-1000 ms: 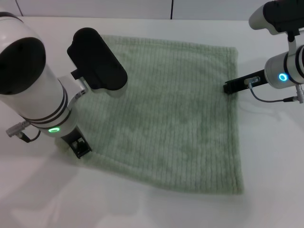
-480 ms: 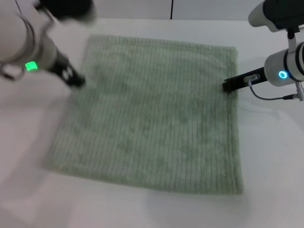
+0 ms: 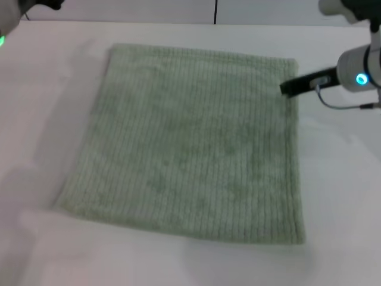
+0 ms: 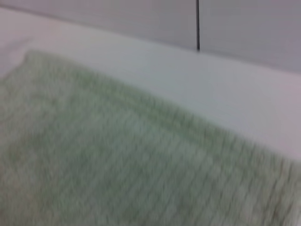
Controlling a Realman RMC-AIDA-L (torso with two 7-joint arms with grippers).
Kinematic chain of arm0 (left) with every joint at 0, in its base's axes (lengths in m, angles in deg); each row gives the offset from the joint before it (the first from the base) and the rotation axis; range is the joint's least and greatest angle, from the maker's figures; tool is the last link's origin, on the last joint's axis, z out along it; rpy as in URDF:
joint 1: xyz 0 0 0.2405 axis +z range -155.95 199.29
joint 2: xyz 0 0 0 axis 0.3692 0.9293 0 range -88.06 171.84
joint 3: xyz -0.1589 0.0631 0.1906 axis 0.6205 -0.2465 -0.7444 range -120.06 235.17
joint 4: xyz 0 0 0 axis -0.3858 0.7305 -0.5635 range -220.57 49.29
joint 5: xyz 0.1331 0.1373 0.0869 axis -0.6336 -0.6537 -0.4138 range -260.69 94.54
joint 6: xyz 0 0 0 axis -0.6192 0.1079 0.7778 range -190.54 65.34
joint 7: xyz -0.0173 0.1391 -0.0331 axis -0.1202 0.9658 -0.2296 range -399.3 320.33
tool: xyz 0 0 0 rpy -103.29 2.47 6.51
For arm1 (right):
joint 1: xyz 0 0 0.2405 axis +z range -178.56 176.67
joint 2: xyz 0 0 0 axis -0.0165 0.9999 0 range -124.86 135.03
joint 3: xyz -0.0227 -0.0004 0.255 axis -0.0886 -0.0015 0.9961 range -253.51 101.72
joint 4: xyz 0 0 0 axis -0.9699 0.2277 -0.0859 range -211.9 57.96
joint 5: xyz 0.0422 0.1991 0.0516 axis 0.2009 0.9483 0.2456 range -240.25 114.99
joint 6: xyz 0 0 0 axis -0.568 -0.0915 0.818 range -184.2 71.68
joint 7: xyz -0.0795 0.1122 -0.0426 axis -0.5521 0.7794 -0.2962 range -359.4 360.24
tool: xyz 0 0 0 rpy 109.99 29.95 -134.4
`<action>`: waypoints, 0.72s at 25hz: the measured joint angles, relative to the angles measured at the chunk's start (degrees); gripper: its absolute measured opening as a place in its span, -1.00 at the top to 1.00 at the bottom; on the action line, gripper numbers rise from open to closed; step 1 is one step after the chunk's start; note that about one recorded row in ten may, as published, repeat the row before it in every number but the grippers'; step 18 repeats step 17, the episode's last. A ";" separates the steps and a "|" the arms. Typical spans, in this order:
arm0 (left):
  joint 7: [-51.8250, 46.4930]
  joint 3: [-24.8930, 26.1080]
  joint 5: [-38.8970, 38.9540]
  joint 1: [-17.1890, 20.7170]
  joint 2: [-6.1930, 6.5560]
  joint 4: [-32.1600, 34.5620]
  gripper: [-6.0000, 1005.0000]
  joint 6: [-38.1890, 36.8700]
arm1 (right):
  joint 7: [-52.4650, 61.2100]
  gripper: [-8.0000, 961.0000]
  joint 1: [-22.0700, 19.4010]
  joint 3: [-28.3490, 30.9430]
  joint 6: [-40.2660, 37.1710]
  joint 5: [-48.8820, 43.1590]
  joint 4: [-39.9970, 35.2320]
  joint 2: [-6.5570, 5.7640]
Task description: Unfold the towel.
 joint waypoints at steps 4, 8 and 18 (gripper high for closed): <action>-9.70 -8.29 5.49 9.31 -0.09 21.54 -0.20 -53.88 | -3.86 0.99 -6.01 -3.04 5.47 -0.56 -11.66 0.51; -22.60 -9.87 7.41 2.75 -0.14 53.16 -0.20 -93.14 | -8.66 0.99 -17.21 -15.61 25.00 -0.33 -23.13 0.47; -31.59 -9.51 12.23 -2.84 -0.28 74.87 -0.20 -106.61 | 2.63 0.99 -29.25 -44.24 101.80 -0.83 2.60 0.31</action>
